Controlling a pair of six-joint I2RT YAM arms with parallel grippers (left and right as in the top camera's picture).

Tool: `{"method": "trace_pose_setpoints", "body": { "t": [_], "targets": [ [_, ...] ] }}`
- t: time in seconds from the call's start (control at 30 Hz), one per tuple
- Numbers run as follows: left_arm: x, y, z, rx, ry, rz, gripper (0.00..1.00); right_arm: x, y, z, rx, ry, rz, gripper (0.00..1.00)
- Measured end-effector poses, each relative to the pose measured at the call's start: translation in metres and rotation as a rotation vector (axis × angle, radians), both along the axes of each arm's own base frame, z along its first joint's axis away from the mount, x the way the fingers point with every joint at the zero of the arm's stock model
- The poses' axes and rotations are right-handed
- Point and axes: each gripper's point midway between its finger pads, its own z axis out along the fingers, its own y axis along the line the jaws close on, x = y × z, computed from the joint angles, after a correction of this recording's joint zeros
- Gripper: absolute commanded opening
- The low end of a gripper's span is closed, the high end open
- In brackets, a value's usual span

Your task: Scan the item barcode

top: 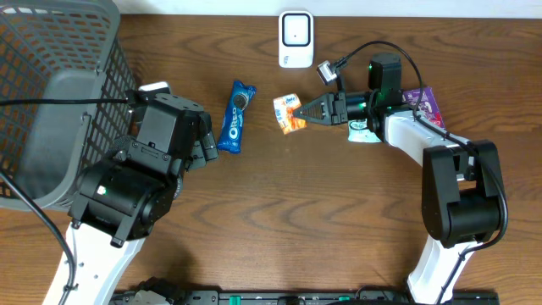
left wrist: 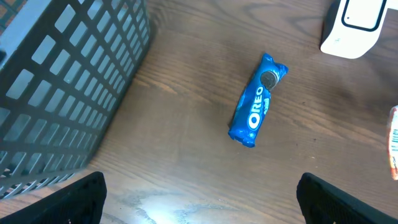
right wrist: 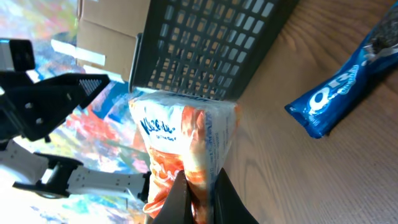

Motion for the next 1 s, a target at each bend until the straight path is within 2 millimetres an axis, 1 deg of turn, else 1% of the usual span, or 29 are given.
{"method": "trace_pose_setpoints", "body": {
  "t": [0.43, 0.53, 0.63, 0.8, 0.9, 0.93, 1.0],
  "targets": [
    [0.000, 0.000, 0.000, 0.000, 0.000, 0.000, 0.98, -0.001, 0.000, 0.001, 0.006, -0.006, 0.008, 0.01],
    [0.000, 0.000, 0.000, 0.000, 0.000, 0.000, 0.98, 0.005, 0.001, -0.003, -0.021, 0.016, -0.029, 0.01],
    [0.000, 0.000, 0.000, 0.000, 0.000, 0.000, 0.98, 0.016, 0.004, -0.012, -0.075, 0.057, -0.103, 0.01],
    [0.000, 0.000, 0.000, 0.000, 0.000, 0.000, 0.98, 0.034, 0.017, -0.031, -0.179, 0.086, -0.234, 0.01],
    [0.000, 0.000, 0.000, 0.000, 0.001, 0.000, 0.98, 0.040, 0.018, -0.057, -0.299, 0.162, -0.337, 0.01],
    [0.000, 0.000, 0.000, 0.000, 0.001, 0.000, 0.98, 0.040, 0.015, -0.070, -0.359, 0.199, -0.375, 0.01],
    [0.000, 0.000, 0.000, 0.001, 0.001, 0.000, 0.98, 0.042, 0.000, -0.096, -0.501, 0.262, -0.471, 0.01]
  ]
}}
